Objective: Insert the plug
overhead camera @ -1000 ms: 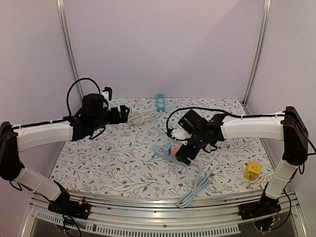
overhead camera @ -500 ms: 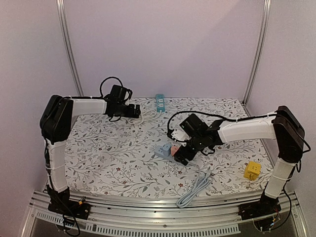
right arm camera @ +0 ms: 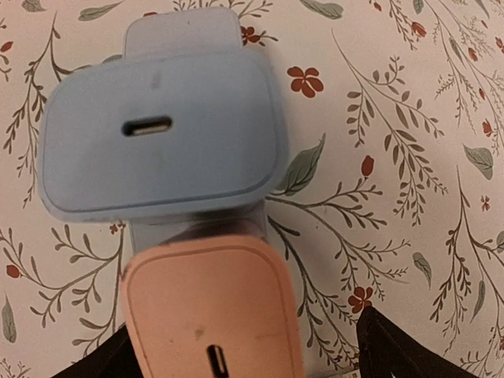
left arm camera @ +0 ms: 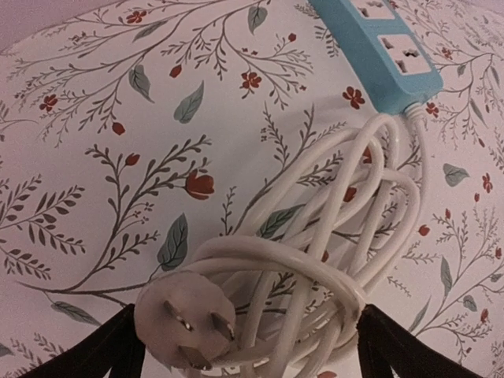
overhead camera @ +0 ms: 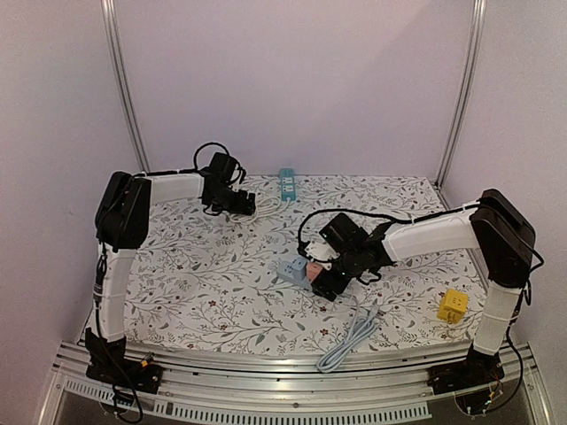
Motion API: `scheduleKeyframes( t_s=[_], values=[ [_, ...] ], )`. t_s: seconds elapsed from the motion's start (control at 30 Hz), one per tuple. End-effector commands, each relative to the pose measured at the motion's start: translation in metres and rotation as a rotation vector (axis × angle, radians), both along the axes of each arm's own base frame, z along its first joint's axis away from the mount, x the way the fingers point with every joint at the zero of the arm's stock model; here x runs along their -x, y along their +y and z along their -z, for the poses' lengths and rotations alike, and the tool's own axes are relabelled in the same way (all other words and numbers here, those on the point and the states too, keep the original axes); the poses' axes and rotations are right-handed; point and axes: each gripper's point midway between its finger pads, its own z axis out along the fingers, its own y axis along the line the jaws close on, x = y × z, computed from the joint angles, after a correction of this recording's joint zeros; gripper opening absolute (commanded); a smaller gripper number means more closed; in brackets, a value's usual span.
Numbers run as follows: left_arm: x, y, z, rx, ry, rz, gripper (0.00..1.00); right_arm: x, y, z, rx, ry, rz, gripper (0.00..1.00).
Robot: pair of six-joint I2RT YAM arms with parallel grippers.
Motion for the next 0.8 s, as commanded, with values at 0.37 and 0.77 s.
scheduleKeyframes(
  t_s=[0.37, 0.77],
  values=[
    [0.009, -0.004, 0.025, 0.008, 0.085, 0.047, 0.40, -0.011, 0.003, 0.011, -0.014, 0.015, -0.001, 0.50],
    [0.052, -0.002, -0.012, 0.053, 0.020, 0.054, 0.09, -0.055, -0.035, 0.003, -0.023, -0.033, 0.175, 0.43]
  ],
)
